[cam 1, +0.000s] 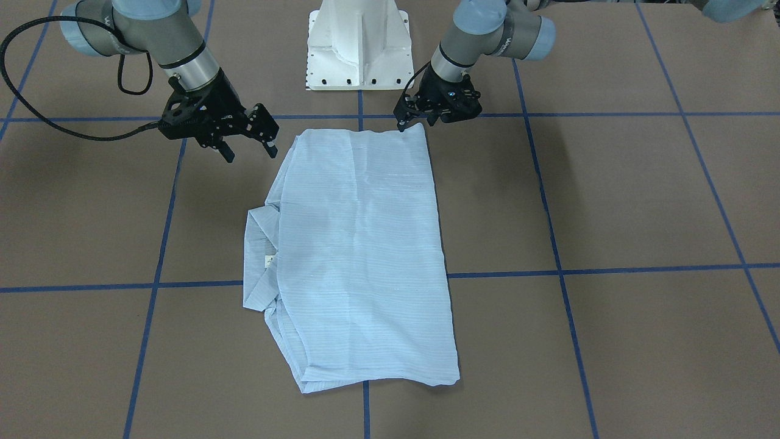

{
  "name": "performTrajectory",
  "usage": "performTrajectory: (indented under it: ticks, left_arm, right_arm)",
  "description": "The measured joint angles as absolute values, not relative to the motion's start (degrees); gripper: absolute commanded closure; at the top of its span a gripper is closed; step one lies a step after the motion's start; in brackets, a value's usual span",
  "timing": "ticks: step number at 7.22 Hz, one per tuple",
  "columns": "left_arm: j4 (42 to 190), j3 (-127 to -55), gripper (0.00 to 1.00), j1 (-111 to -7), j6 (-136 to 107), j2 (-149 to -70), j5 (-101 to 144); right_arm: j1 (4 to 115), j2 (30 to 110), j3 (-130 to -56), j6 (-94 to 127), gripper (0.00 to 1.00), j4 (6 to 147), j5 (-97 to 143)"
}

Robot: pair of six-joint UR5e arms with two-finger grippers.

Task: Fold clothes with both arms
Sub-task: 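Release the left gripper and move it to the shirt edge nearest the robot, then move the right gripper to the near shirt edge beside the left gripper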

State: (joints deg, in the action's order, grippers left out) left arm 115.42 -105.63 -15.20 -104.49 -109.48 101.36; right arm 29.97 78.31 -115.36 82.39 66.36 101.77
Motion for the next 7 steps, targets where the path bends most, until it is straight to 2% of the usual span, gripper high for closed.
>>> performTrajectory:
  ticks: [1, 2, 3, 7]
  left_arm:
    - [115.41, -104.89, 0.72, -15.15, -104.73, -109.82, 101.34]
    - [115.40, -104.62, 0.95, -15.13, -105.06, -110.11, 101.36]
    - [115.38, -104.70, 1.00, -15.13, -105.17, -110.38, 101.44]
    - [113.08, -107.24, 1.00, -15.61, -105.04, -110.65, 101.91]
  right_arm:
    - [29.97, 78.33, -115.33, 82.40, 0.00, 66.38, 101.78]
    - [29.97, 78.36, -115.32, 82.42, 0.00, 66.42, 101.78]
    - [29.97, 78.41, -115.29, 82.43, 0.00, 66.45, 101.78]
    - [29.04, 78.45, -115.02, 83.43, 0.00, 66.61, 101.71]
